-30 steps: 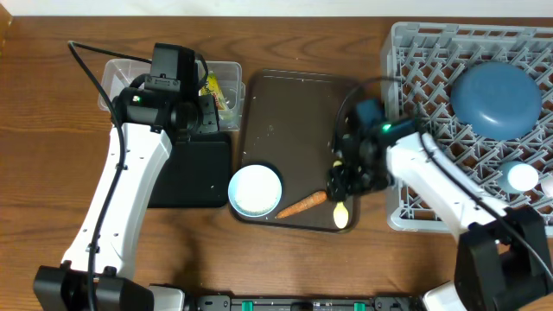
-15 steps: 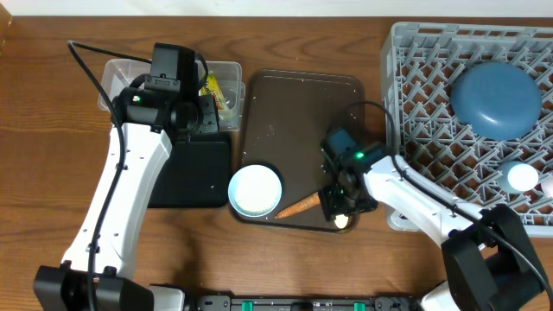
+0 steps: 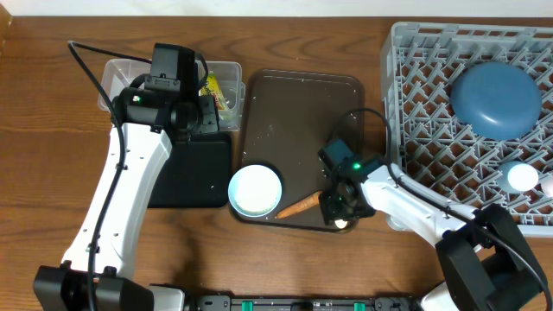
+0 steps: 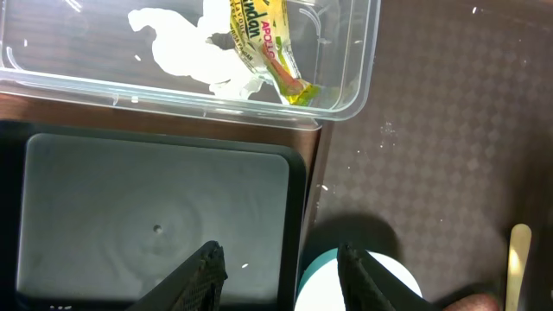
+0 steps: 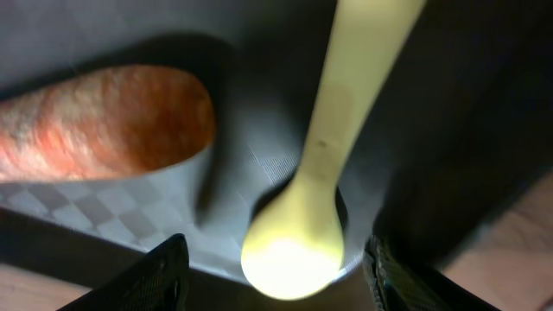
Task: Sort waste into correct bins and load items into the dishwasher rack
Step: 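Carry the yellow spoon into the dish rack with the right gripper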
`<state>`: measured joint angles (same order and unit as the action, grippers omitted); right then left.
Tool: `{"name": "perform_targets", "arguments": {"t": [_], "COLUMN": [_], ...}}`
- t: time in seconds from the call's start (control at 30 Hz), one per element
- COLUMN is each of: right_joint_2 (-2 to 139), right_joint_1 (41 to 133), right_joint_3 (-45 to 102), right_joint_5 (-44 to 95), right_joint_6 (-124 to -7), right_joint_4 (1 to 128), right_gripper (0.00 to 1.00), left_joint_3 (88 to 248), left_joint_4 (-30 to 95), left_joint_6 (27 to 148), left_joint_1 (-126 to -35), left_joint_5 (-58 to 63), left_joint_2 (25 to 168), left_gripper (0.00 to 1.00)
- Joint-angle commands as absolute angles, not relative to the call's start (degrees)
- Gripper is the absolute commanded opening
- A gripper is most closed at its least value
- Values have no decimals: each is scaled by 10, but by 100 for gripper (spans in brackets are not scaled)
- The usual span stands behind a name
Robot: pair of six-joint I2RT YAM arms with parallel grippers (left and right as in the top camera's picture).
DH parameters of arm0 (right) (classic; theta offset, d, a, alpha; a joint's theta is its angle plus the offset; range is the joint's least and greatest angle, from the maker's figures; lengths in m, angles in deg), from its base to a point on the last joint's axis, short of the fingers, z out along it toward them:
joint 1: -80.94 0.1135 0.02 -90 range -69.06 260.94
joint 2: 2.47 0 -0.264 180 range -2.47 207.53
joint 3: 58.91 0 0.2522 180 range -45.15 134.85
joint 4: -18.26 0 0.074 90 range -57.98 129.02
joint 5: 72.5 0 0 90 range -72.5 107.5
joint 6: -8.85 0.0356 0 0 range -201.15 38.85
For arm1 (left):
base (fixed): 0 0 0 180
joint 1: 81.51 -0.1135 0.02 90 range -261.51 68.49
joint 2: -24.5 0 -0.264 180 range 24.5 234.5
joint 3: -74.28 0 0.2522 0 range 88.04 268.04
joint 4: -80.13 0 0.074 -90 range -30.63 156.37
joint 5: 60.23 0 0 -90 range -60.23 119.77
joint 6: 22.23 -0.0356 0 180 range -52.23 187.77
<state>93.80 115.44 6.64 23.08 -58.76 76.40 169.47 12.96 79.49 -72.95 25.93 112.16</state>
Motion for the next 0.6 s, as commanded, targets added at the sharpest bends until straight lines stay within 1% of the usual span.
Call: {"name": "perform_targets", "arguments": {"t": [0.0,0.1,0.2,0.37,0.47,0.57], "right_joint_2": [940,941,941,941,941,941], "right_joint_1": [1159,1159,1159,1159,1159,1159], "right_joint_3": [44,33,27,27,27,27], "right_joint_5": [209,207,202,193,192,192], "right_joint_6": [-576,-576,-576,-576,-576,-563], "right_joint_4": [757,750,748,749,750,755], "right_gripper": [63,60,53,46,44,38], "left_joint_3": [1691,1691,1691,1691,1691,1691], "left_joint_4": [128,128,128,128,128,128], "left_joint_6": [789,790,790,790,789,790], "left_joint_1": [-732,-732,-732,-732,-732,-732], "left_joint_5": [268,268,268,268,268,268], "left_joint_2": [1122,1122,1122,1122,1122,1122], "left_gripper": [45,45,45,45,45,45]}}
